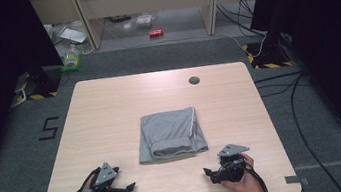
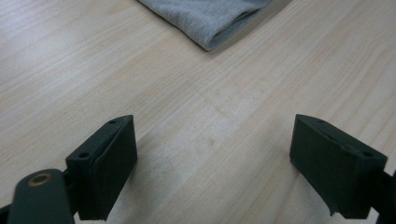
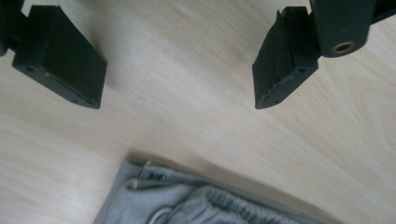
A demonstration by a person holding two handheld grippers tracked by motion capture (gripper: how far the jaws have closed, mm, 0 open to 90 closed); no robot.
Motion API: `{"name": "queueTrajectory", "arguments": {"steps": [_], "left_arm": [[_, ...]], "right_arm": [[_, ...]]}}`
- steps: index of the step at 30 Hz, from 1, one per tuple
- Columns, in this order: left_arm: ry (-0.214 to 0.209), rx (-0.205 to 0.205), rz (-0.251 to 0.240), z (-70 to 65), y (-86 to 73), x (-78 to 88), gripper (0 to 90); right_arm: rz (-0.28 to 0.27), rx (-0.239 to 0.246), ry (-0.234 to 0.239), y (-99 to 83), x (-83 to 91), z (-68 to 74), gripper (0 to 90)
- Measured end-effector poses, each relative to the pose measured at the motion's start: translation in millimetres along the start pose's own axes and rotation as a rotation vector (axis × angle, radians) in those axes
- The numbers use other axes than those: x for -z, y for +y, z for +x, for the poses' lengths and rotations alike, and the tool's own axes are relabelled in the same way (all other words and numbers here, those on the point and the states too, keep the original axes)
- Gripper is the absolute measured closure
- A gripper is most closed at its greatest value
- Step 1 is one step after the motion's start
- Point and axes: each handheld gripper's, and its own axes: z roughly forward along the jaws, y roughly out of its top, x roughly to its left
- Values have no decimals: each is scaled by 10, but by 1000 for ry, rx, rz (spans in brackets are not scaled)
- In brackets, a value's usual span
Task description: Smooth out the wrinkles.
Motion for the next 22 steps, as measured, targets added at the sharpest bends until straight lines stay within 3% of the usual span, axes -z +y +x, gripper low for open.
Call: {"name": "queueTrajectory", "arguments": {"steps": [5, 12, 22], "left_arm": [[0, 0, 0, 0, 0, 0, 141], [-2, -1, 1, 2, 1, -2, 137], [-10, -2, -1, 15, 3, -6, 136]], "right_arm": [[3, 57, -28, -7, -31, 35, 153], [12, 92, -45, -8, -47, 62, 147], [14, 99, -47, -5, -52, 64, 146]]}}
